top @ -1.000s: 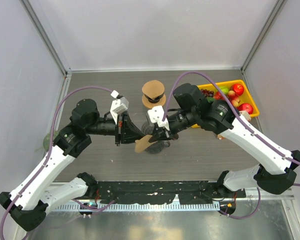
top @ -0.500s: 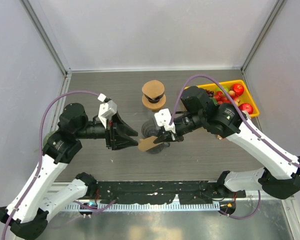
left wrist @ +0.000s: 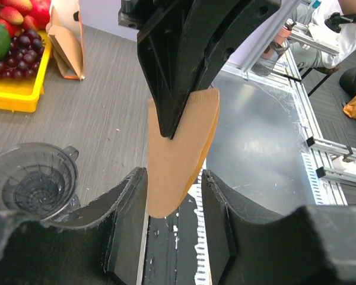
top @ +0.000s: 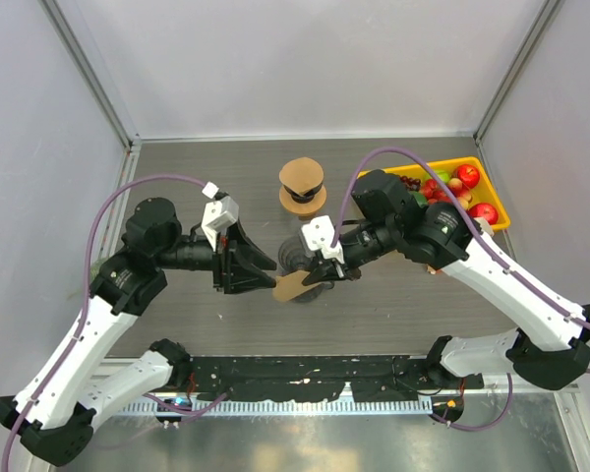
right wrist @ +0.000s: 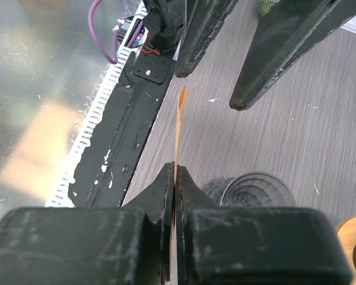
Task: Place the coffee filter in the dripper
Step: Adjust the coffee filter.
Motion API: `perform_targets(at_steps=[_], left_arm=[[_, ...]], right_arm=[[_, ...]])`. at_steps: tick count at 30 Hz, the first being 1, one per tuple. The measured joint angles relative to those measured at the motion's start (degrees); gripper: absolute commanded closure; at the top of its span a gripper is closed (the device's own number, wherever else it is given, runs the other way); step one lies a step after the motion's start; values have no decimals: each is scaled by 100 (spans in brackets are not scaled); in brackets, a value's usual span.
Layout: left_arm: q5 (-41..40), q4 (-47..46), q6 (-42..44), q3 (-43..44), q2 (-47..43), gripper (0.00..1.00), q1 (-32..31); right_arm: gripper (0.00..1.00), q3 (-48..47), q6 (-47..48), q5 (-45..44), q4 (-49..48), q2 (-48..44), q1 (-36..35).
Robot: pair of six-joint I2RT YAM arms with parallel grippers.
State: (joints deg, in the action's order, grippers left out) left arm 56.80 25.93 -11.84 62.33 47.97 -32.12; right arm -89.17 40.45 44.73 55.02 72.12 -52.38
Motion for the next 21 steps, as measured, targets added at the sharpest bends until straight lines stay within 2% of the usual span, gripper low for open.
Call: perform_targets(at_steps=[8, 21], left_arm=[[-31, -225, -120, 46, 94, 60, -46], [-96, -256, -66, 57, 199, 61, -179]], right_arm=[[95, -9, 57, 46, 50, 44, 0], [95, -96, -59, 55, 26, 197, 2]])
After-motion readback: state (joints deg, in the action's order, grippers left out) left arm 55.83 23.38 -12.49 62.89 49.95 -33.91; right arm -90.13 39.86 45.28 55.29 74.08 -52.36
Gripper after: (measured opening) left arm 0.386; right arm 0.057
